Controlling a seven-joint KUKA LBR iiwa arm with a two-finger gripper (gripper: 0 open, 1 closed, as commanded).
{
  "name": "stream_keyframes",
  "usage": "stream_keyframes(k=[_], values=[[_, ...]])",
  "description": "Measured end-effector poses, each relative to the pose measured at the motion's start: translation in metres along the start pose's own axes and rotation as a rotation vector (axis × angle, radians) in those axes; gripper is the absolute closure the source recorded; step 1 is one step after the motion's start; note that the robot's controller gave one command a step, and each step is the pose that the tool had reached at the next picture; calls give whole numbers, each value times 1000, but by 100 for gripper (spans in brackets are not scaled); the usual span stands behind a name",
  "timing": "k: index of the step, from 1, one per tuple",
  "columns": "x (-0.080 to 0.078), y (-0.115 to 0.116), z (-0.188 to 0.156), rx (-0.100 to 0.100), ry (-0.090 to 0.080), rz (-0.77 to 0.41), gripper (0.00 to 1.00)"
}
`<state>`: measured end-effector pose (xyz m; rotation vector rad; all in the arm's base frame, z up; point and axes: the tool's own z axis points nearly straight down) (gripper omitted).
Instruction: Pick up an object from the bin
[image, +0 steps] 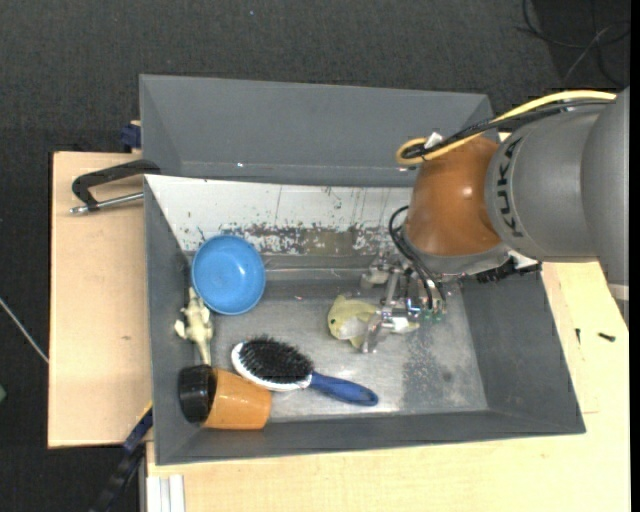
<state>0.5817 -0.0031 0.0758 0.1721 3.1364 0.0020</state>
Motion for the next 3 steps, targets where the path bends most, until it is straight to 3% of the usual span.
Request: stream_keyframes(k=[1,2,3], values=[[0,0,0,0,0,0,0],[-2,1,-2,-1,-6,0,100],[-5,2,-106,-1,-14,0,100]])
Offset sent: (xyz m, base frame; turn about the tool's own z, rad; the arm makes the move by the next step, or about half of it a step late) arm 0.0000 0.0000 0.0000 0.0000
